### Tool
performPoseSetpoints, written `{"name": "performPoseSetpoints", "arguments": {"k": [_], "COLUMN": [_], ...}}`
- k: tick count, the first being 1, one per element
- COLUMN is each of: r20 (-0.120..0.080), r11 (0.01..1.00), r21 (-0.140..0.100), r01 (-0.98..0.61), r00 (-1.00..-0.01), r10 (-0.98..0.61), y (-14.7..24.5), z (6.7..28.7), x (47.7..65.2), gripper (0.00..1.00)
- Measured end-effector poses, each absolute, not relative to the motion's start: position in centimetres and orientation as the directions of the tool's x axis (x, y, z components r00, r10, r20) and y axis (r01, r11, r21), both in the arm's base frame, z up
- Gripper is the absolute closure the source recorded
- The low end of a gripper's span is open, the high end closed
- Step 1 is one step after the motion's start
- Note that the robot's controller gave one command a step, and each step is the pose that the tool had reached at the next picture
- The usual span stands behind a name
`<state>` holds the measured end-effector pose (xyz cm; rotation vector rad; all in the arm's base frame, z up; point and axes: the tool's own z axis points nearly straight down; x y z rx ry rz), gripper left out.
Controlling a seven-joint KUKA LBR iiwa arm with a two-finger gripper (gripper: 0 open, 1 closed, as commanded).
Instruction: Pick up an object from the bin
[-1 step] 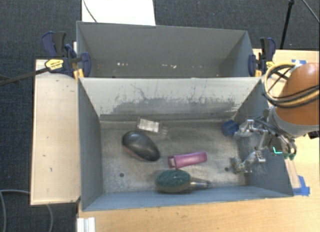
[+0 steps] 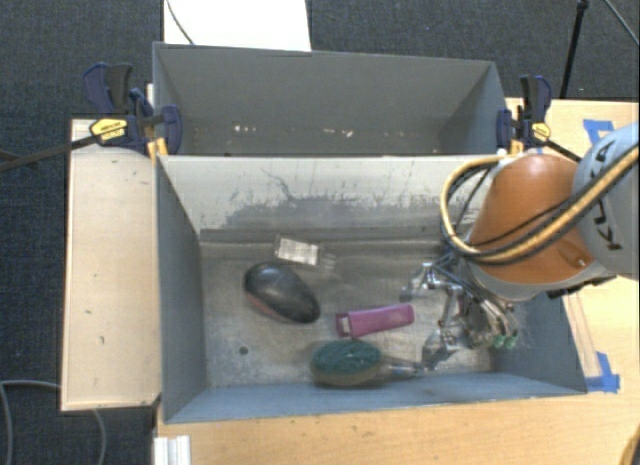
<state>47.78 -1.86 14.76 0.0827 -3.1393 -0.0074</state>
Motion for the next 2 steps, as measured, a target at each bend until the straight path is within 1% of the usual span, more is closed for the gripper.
{"name": "performPoseSetpoints", "arguments": {"k": [1,2], "r20": [0.013,-0.019], "r11": [0.976,0.976], "r21": [-0.006,-0.007], "r01": [-0.218,-0.217], "r00": [-0.976,-0.976], "r10": [-0.218,-0.217], "y": [1.36,1.6], "z": [8.1,8.08], "x": [49.79,50.36], "gripper": [0.0,1.0]}}
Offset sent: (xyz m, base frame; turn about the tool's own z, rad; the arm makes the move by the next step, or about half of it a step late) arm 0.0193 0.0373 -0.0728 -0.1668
